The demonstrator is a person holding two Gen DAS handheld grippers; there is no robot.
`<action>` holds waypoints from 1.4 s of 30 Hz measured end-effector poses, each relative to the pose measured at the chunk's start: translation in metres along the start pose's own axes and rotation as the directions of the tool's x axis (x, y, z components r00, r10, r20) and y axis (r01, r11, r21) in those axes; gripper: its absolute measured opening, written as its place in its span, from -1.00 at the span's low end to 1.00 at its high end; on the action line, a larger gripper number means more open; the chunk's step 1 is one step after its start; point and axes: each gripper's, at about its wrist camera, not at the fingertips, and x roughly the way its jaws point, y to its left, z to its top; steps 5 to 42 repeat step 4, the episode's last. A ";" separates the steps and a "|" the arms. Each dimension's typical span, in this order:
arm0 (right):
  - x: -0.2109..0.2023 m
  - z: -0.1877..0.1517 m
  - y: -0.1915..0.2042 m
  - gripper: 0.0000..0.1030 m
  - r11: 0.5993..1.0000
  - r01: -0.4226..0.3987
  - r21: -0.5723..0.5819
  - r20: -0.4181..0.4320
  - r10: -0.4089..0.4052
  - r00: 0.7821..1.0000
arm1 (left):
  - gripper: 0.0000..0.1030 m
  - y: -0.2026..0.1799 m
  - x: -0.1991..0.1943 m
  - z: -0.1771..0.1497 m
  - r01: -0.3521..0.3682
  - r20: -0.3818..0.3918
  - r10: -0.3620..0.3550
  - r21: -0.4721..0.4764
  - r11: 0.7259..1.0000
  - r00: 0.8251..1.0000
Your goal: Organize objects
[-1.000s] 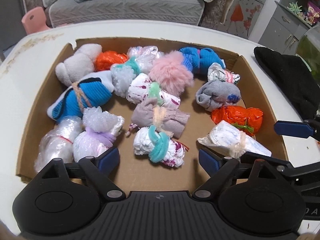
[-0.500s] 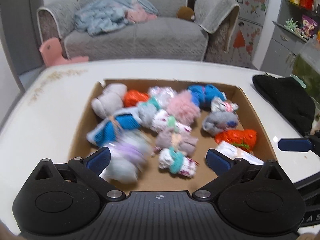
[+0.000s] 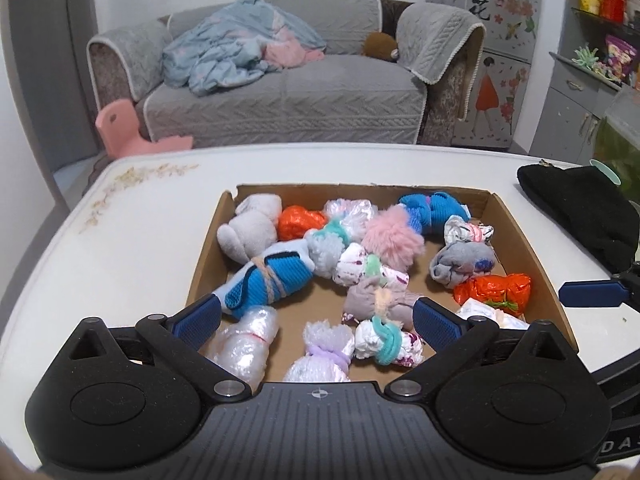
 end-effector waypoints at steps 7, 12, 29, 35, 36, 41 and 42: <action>0.001 0.000 0.002 0.79 1.000 -0.005 -0.006 -0.002 0.005 1.000 | 0.99 0.002 -0.003 0.002 0.011 0.013 -0.011 0.000 1.000 1.000; 0.001 0.000 0.002 0.79 1.000 -0.005 -0.006 -0.002 0.005 1.000 | 0.99 0.002 -0.003 0.002 0.011 0.013 -0.011 0.000 1.000 1.000; 0.001 0.000 0.002 0.79 1.000 -0.005 -0.006 -0.002 0.005 1.000 | 0.99 0.002 -0.003 0.002 0.011 0.013 -0.011 0.000 1.000 1.000; 0.001 0.000 0.002 0.79 1.000 -0.005 -0.006 -0.002 0.005 1.000 | 0.99 0.002 -0.003 0.002 0.011 0.013 -0.011 0.000 1.000 1.000; 0.001 0.000 0.002 0.79 1.000 -0.005 -0.006 -0.002 0.005 1.000 | 0.99 0.002 -0.003 0.002 0.011 0.013 -0.011 0.000 1.000 1.000; 0.001 0.000 0.002 0.79 1.000 -0.005 -0.006 -0.002 0.005 1.000 | 0.99 0.002 -0.003 0.002 0.011 0.013 -0.011 0.000 1.000 1.000; 0.001 0.000 0.002 0.79 1.000 -0.005 -0.006 -0.002 0.005 1.000 | 0.99 0.002 -0.003 0.002 0.011 0.013 -0.011 0.000 1.000 1.000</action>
